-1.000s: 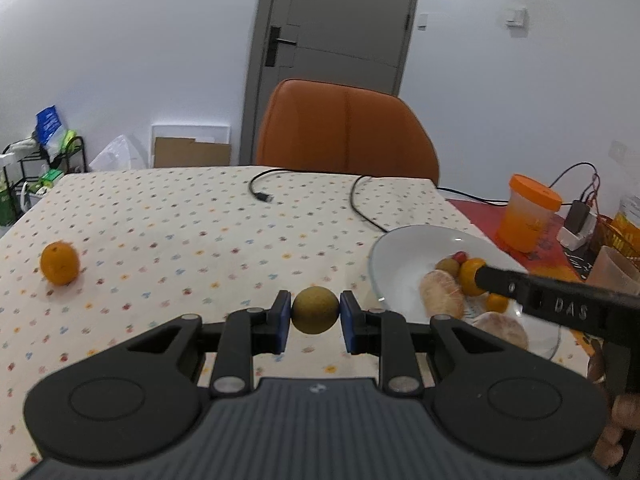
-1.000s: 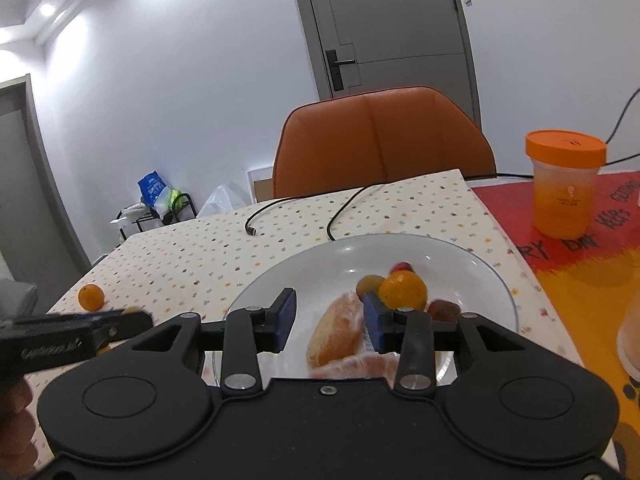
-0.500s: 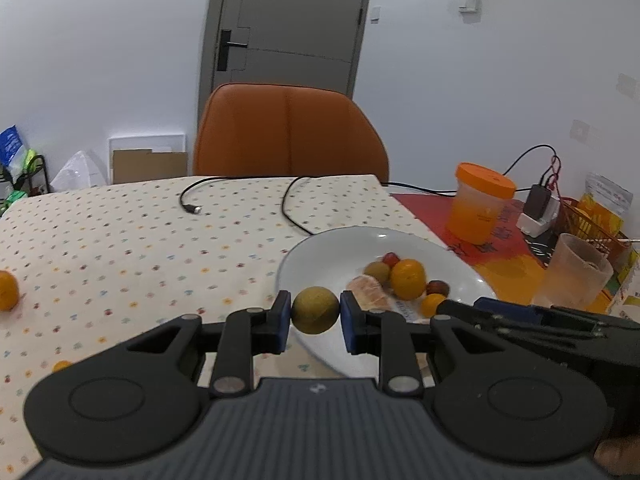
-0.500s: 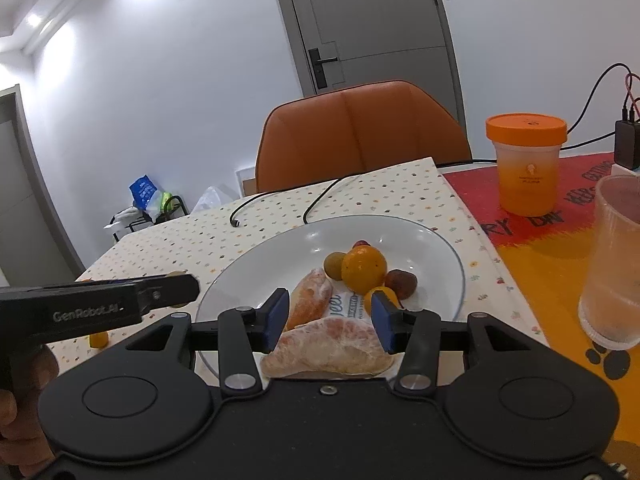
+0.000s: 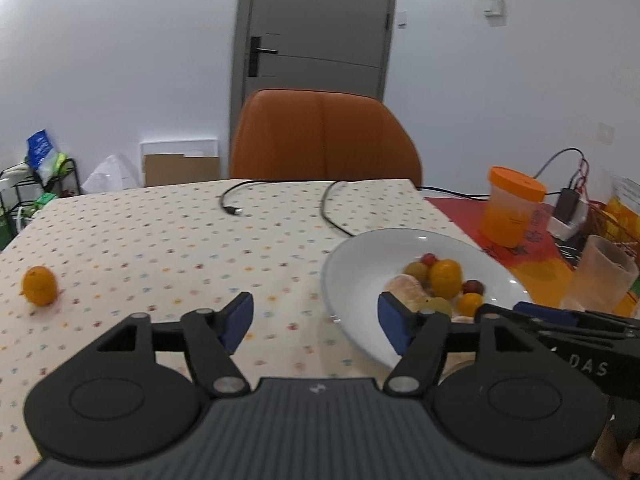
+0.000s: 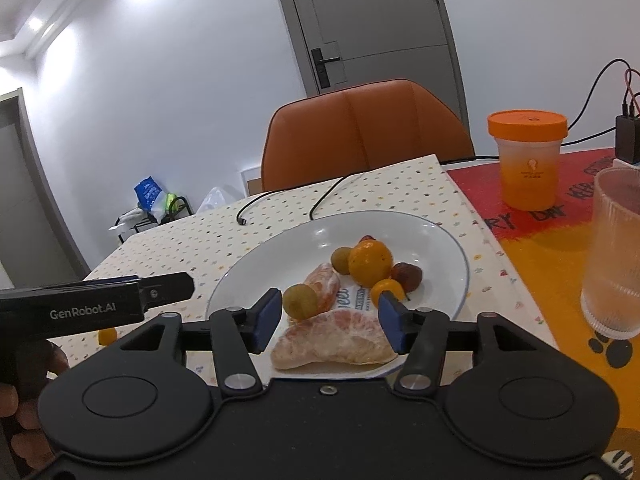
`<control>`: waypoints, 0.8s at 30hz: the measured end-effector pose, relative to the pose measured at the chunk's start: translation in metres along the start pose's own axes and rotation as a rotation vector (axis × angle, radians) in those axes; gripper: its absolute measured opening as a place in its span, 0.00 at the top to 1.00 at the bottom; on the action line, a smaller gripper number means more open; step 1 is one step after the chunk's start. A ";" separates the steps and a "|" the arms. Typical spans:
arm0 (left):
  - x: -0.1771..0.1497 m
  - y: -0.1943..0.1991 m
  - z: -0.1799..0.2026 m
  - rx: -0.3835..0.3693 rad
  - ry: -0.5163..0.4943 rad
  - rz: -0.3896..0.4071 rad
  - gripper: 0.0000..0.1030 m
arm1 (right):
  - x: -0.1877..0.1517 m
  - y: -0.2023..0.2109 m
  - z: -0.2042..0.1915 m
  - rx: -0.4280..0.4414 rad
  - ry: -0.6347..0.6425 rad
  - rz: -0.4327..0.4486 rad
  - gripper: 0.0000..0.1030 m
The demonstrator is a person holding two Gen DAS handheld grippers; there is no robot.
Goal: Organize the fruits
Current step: 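Carry both fruits into the white bowl and open both tools to release them, then withdraw both open tools from the bowl toward the remaining small oranges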
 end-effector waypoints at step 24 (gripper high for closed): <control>-0.038 0.032 -0.078 0.120 0.116 -0.018 0.26 | -0.015 -0.013 -0.066 0.062 0.091 -0.054 0.43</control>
Point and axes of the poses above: each gripper's, at about its wrist camera, not at the fingertips, and y roughly against the way its jaws point, z to its right, x to its top, the point moved 3 cm from there along -y, roughly the way its jaws point, and after that the axes turned 11 degrees about -y, right-handed, at the moved point
